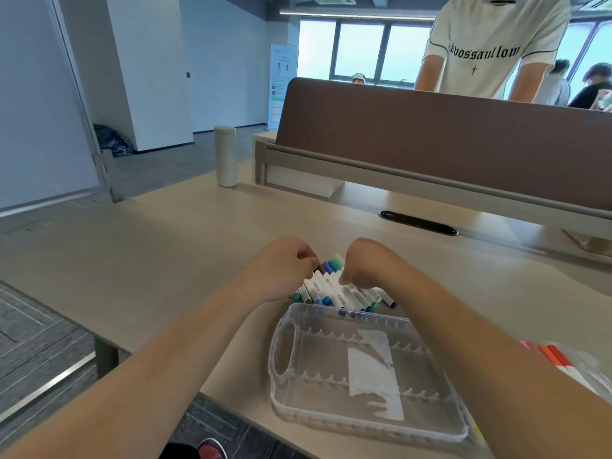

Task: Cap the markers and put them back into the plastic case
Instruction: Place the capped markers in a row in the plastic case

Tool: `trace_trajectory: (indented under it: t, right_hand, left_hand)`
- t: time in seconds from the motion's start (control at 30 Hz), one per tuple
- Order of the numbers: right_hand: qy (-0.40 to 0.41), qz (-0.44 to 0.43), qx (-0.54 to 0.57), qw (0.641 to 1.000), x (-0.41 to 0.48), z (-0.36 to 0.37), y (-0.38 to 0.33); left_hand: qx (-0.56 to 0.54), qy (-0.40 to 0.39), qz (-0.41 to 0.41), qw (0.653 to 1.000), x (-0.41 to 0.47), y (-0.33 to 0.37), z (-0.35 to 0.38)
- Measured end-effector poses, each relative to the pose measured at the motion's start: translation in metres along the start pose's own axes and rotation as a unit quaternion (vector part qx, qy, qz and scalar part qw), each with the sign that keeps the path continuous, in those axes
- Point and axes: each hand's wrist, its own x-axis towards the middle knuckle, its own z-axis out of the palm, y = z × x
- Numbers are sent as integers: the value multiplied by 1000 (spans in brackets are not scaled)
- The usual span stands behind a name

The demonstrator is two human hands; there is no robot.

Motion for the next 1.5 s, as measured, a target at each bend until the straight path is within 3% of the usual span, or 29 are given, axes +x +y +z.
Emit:
trace_trajectory:
  t: [0.67,0.9,1.27,1.37,1.5]
  right_hand:
    - [26,24,-2,999,0,1,5]
    - [-8,37,-15,999,-7,2,11]
    - [31,16,17,999,-28,-8,14]
    - [3,23,72,997,-53,-19,27]
    - [-103,42,131,985,-99,-31,52]
  left_hand:
    - [18,-7,-1,1000,6,2,20]
    - [22,-8,16,1000,7,9,24]
    - [37,10,10,999,-5,22,26]
    - [49,20,24,998,-18,35,33]
    - [74,-16,43,996,-40,53,50]
